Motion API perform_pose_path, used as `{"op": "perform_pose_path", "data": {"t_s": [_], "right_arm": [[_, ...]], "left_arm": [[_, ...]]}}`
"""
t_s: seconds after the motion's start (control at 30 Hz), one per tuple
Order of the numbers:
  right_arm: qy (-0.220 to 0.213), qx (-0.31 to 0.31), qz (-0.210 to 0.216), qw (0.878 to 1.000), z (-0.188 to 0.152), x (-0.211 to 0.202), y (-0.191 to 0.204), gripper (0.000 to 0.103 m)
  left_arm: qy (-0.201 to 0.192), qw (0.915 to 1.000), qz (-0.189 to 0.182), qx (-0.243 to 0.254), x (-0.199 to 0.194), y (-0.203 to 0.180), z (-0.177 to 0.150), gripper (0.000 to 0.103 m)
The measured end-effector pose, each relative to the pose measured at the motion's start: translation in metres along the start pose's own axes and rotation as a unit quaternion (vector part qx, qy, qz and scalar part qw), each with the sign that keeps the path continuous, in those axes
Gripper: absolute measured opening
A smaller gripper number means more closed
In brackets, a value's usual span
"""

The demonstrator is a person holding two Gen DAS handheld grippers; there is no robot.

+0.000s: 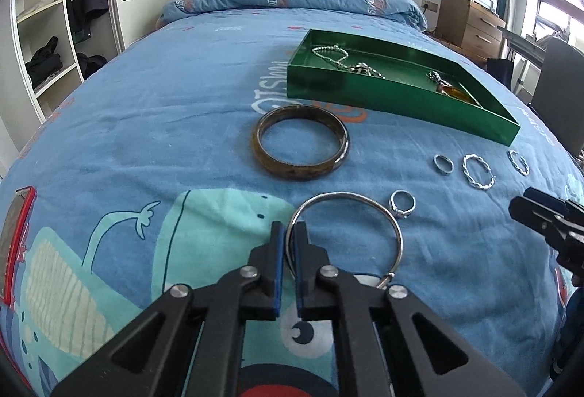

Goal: Organize jewelry
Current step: 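Grasp the plain silver bangle with the left tool while the right tool grasps a twisted silver hoop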

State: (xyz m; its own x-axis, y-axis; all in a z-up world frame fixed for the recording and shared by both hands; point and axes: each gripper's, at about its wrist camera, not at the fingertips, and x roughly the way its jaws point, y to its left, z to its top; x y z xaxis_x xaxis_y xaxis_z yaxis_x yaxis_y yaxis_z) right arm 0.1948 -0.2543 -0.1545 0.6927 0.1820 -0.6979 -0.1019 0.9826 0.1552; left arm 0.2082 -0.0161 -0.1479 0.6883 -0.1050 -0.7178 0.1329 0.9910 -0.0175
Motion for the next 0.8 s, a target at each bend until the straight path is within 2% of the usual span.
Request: {"op": "perform_pose_path", "data": {"t_s": [0.13, 0.27, 0.37, 0.53, 0.67, 0.8], "right_arm": [[0.007, -0.005, -0.002, 1.0, 0.016, 0.016, 0.001, 0.04], [0.021, -0.017, -0.01, 1.0, 0.029, 0.032, 0.001, 0.037], [0.039, -0.039, -0.02, 0.998, 0.035, 0.043, 0.004, 0.031], [0.068, -0.104, -0.041, 0.991, 0.038, 0.054, 0.017, 0.029], [0.082, -0.134, -0.046, 0.987, 0.038, 0.056, 0.023, 0.025], [0.08, -0.157, -0.053, 0.983, 0.035, 0.056, 0.033, 0.01]], "left_arm": [[-0.011, 0.9999, 0.005, -0.005, -0.003, 0.004, 0.0, 0.004], [-0.016, 0.9998, 0.001, -0.015, -0.004, 0.008, -0.001, 0.004], [-0.018, 0.9995, -0.003, -0.024, -0.004, 0.011, -0.001, 0.004], [-0.022, 0.9994, -0.004, -0.027, -0.004, 0.012, -0.003, 0.004], [-0.027, 0.9993, -0.003, -0.026, -0.005, 0.011, -0.003, 0.004], [-0.034, 0.9992, 0.0, -0.023, -0.01, 0.01, -0.004, 0.004]]}}
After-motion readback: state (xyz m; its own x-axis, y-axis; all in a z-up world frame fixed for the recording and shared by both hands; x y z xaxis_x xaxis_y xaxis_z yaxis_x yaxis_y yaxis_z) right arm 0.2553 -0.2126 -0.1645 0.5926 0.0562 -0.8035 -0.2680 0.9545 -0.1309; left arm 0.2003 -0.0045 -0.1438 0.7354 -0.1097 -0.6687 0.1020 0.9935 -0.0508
